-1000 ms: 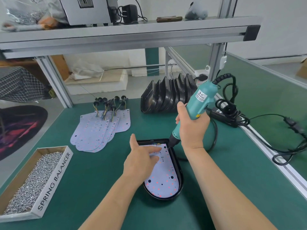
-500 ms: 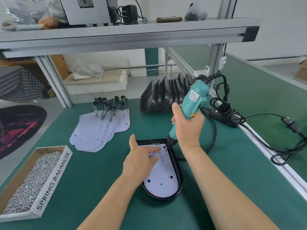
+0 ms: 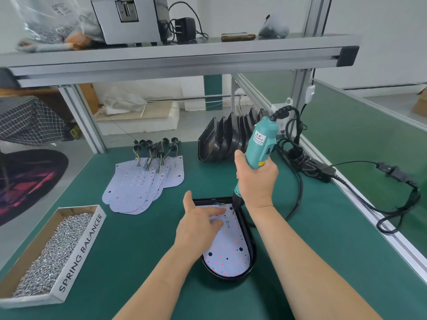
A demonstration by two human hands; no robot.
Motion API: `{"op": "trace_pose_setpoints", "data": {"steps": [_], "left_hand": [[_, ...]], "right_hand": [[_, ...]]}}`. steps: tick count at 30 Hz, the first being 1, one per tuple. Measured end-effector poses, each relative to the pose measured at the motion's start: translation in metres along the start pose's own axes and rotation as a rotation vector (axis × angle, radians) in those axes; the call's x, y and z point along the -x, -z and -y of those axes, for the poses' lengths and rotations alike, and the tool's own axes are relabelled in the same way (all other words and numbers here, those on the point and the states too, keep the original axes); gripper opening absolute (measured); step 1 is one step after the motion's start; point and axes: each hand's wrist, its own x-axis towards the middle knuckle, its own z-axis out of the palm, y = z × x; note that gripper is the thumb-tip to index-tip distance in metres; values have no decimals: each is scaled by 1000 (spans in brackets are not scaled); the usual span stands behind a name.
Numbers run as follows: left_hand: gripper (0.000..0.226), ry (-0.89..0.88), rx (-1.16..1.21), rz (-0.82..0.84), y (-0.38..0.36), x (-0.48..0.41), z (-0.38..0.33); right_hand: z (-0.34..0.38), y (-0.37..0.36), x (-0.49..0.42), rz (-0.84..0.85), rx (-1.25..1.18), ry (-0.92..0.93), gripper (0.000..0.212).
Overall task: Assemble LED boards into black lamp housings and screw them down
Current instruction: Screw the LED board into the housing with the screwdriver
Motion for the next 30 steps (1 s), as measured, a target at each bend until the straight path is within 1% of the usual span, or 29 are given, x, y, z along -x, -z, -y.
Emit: {"op": "trace_pose_setpoints", "data": {"steps": [3,5,7,9,12,15,16,17,18,19,20,21,22,23,24,25,26,27,28,30], "left_hand": [[35,-3,40,7,1,0,2],[34,-11,74,1,2,1,4],[35,-38,104,3,2,3,4],[37,-67,133,26,0,6,4],[37,-84,152,74,4,10,5],[45,-116,176,100,19,13,8],[46,-117,181,60,28,12,11],[45,-104,175,-27,41,13,18],[40,-73,132,-162,57,14,27],[33,-18,39,-321,76,15,44],[28,61,-77,-475,97,15,65],[25,166,-177,-587,118,15,90],[22,287,-271,-620,138,17,114],[19,404,-371,-569,153,17,137],[17,491,-469,-462,161,19,155],[14,538,-546,-343,164,20,169],[11,552,-589,-257,163,22,178],[11,543,-605,-221,159,24,184],[15,531,-603,-231,156,23,189],[23,506,-521,-317,151,22,197]], "right_hand": [[5,10,3,-24,-43,-13,43],[14,18,2,-66,-157,-29,32],[23,26,-2,-125,-278,-68,29],[25,36,-3,-180,-387,-161,25],[6,53,6,-213,-507,-356,23],[-16,67,22,-206,-543,-486,25],[-20,70,25,-201,-552,-515,26],[-22,71,27,-196,-564,-533,27],[-24,71,26,-190,-579,-538,26],[-24,71,25,-186,-595,-537,26],[-25,71,24,-182,-608,-532,25],[-25,70,24,-176,-617,-528,25],[-26,69,24,-168,-622,-525,24],[-27,69,25,-159,-623,-523,24],[-28,68,26,-149,-620,-521,23],[-28,67,26,-139,-616,-520,22],[-29,67,26,-130,-609,-519,22],[-29,66,26,-122,-603,-518,22],[-29,65,26,-116,-599,-517,22],[-28,65,26,-112,-601,-516,22]]}}
